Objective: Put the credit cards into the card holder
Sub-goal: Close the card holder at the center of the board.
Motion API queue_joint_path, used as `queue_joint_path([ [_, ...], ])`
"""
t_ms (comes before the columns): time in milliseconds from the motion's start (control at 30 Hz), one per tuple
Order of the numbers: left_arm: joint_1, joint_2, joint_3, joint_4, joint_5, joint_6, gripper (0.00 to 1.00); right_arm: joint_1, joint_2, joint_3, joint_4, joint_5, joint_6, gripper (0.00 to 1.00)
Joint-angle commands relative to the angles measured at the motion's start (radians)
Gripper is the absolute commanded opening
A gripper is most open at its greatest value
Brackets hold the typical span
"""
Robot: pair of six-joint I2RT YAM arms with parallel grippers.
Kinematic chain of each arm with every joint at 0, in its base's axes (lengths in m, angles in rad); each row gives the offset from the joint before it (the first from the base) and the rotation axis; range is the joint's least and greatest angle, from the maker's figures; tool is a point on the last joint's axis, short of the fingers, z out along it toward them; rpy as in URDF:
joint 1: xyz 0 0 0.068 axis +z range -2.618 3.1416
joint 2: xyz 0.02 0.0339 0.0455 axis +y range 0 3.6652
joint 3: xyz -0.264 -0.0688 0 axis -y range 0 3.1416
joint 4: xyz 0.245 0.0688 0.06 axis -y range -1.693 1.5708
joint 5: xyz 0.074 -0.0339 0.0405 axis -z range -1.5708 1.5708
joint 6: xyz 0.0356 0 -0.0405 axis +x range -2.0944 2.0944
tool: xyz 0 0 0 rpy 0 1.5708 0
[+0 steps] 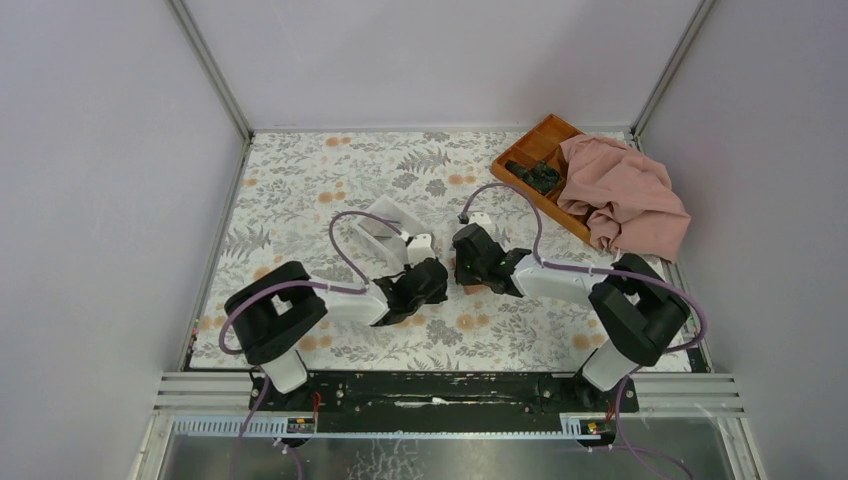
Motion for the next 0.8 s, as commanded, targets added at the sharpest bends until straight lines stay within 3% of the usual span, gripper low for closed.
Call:
queue_joint_path([
  [0,-0.007,-0.07,-0.045,-0.162,-0.027,-0.007,0.22,0.011,0.038,-0.025,0.057,0.001,0.027,0.05],
  [100,-0.007,-0.128,-0.037,-0.191,-0.054,0.001,0.23,0.015,0.052,-0.041,0.087,-0.012,0.034,0.13],
  [233,-0.008,-0.162,0.02,-0.242,-0.093,0.033,0.24,0.025,0.056,-0.038,0.097,-0.026,0.028,0.31],
  [367,-0.007,-0.156,0.09,-0.272,-0.111,0.071,0.25,0.027,0.044,-0.025,0.087,-0.025,0.018,0.4],
  [767,-0.004,-0.118,0.23,-0.298,-0.159,0.138,0.26,0.026,0.001,-0.041,0.092,-0.027,0.0,0.46],
])
